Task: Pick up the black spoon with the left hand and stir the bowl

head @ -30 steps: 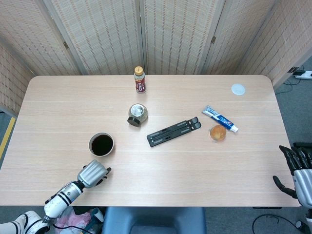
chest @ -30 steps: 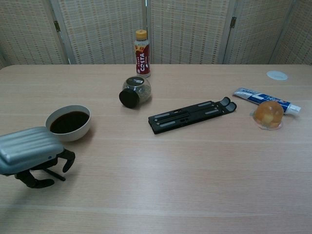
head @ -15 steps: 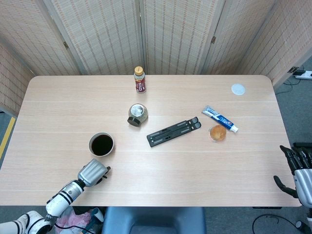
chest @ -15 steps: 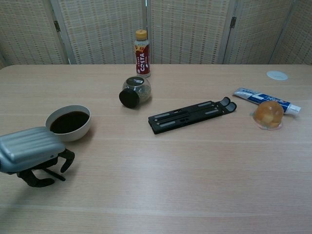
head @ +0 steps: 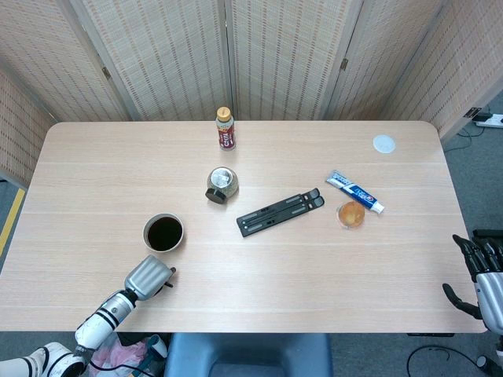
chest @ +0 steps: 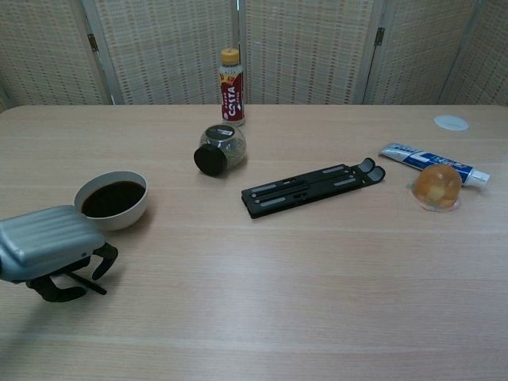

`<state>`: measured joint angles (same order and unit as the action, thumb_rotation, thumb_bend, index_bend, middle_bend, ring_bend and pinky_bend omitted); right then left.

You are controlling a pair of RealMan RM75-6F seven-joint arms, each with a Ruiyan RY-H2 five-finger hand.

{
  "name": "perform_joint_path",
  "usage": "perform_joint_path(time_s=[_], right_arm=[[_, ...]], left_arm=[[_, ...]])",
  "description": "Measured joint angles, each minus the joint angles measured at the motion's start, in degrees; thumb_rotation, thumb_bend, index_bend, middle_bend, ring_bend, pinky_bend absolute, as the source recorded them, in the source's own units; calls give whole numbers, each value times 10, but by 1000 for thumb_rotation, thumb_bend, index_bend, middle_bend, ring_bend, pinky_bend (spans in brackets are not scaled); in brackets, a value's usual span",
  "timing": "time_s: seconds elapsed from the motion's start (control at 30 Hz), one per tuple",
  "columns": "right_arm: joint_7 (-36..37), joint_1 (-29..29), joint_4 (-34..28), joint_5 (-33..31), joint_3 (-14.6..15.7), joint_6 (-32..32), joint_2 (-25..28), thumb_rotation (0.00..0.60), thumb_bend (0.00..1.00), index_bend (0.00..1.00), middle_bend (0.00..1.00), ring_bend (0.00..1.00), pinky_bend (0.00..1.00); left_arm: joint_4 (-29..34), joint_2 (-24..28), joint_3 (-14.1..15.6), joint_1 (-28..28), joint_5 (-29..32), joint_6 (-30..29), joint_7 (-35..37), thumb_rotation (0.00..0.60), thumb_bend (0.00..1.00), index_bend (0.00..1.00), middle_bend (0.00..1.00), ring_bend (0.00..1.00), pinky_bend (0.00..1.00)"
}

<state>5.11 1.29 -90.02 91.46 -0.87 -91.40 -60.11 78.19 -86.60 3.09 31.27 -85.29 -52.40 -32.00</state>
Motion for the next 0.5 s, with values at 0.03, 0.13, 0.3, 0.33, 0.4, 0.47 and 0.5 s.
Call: perform_joint_path(time_s=[0.03,0.13,0.3,0.33,0.4,0.47,0.5], right_arm=[[0,0,0,0,0,0,0,600,215,19,165,114,81],[2,0,1,-1,0,1,0,600,215,19,165,114,81],[6,1,5,-3,1,3,-1,600,215,19,165,114,81],[6,2,6,-3,1,3,-1,600,215,19,165,114,81],[7,2,7,-4,1,3,-1,600,215,19,165,114,81],[8,2,8,-4,1,3,-2,600,214,19,165,115,81],[8,2,9,-5,1,3,-2,600,214,19,165,115,81]], left_arm=[[3,0,0,0,3,0,-8,600,345,546,955,827,939],[10,-1,-2,-2,13,-2,-36,600,345,550,955,827,940],[29,-4,-7,-5,50,-3,-99,600,345,554,955,827,941],[34,-4,-8,-5,62,-3,-114,600,345,554,955,828,941],[41,-5,-10,-5,77,-3,-133,600,345,556,955,829,942],[50,-7,-12,-5,94,-2,-152,600,346,558,955,829,943],[53,-7,-12,-4,99,-2,-158,600,346,558,955,829,943]])
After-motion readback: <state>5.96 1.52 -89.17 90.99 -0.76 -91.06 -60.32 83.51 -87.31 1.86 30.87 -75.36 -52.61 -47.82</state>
